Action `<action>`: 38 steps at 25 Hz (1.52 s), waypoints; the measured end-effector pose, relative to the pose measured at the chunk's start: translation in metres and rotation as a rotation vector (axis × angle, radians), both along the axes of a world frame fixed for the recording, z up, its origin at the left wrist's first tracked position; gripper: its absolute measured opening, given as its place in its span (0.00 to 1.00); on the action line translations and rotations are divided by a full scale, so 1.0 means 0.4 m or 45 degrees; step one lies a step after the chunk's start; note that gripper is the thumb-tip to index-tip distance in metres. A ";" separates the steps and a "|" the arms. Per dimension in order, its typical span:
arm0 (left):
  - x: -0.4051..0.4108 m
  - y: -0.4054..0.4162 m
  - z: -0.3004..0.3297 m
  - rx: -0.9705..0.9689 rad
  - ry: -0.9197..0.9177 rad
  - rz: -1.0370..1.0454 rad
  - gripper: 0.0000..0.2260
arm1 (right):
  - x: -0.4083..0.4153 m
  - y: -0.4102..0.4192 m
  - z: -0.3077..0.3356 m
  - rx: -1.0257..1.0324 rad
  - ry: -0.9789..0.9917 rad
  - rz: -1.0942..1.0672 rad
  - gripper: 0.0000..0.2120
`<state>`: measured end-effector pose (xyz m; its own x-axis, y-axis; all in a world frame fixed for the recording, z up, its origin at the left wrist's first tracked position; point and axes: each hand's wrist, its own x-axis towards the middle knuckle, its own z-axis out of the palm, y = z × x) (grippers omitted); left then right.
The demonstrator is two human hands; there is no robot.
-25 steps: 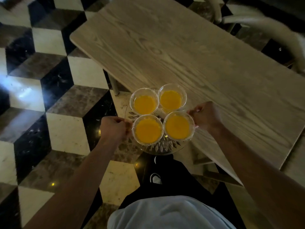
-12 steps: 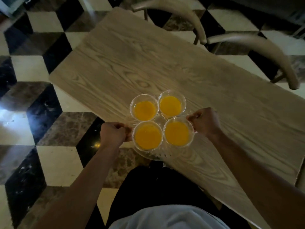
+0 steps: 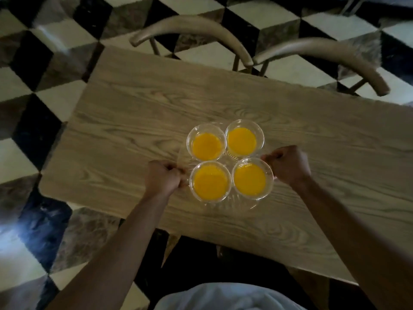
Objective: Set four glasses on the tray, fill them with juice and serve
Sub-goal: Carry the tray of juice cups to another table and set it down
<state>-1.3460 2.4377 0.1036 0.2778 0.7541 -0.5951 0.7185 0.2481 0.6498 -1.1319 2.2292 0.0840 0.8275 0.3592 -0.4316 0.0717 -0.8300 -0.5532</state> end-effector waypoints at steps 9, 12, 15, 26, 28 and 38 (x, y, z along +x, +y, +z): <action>0.146 0.172 -0.063 0.005 0.070 -0.231 0.15 | -0.036 0.049 -0.047 -0.027 0.013 -0.304 0.10; 0.183 0.184 -0.093 -0.001 0.088 -0.281 0.14 | -0.033 0.042 -0.070 -0.054 0.012 -0.357 0.11; 0.208 0.180 -0.115 0.023 0.120 -0.310 0.13 | -0.021 0.031 -0.090 -0.047 0.004 -0.390 0.12; 0.262 0.147 -0.146 -0.062 0.123 -0.320 0.16 | -0.009 -0.004 -0.136 -0.015 0.054 -0.488 0.12; 0.265 0.142 -0.152 -0.062 0.128 -0.332 0.15 | -0.009 -0.010 -0.141 -0.009 0.060 -0.499 0.11; 0.256 0.133 -0.170 -0.108 0.133 -0.342 0.16 | -0.027 -0.012 -0.156 0.002 0.110 -0.527 0.09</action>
